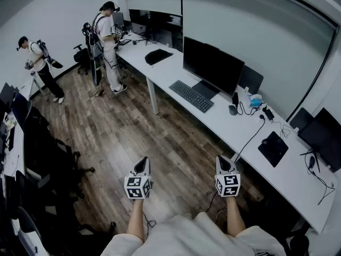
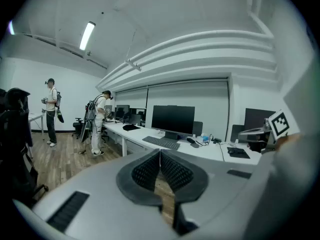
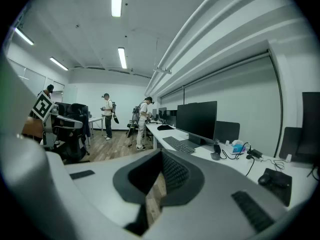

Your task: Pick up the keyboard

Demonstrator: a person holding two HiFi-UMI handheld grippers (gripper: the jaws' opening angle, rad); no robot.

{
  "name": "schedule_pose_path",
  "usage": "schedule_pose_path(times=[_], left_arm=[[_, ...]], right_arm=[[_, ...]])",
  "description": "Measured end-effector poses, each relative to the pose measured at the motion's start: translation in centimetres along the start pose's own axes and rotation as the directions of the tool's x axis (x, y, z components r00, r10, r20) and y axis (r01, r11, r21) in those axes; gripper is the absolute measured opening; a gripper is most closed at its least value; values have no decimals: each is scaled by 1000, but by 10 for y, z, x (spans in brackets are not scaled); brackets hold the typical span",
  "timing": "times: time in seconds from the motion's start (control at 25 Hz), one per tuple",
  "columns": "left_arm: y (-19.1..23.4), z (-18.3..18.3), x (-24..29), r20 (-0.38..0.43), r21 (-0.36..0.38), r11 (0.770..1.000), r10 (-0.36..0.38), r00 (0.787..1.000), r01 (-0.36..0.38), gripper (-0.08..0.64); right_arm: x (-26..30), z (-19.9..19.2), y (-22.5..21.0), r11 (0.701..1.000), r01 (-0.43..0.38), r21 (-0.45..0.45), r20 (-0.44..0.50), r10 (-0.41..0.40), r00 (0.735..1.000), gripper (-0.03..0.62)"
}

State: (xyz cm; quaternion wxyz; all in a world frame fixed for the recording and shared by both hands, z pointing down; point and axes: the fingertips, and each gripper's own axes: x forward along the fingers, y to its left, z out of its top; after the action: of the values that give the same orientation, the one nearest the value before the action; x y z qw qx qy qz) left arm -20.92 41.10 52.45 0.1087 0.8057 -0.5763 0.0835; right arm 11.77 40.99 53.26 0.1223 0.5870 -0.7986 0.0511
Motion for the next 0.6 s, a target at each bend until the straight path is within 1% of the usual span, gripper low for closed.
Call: schedule_pose_path(times=[0.32, 0.6], left_arm=[[-3, -5, -5, -13, 0, 1000, 5, 1000, -5, 11], [-9, -6, -7, -10, 10, 1000, 2, 1000, -1, 11]], right_arm=[[-8, -4, -2, 1000, 0, -3, -8, 0, 1000, -2], [-16, 0, -4, 1000, 1, 11, 31, -1, 1000, 0]])
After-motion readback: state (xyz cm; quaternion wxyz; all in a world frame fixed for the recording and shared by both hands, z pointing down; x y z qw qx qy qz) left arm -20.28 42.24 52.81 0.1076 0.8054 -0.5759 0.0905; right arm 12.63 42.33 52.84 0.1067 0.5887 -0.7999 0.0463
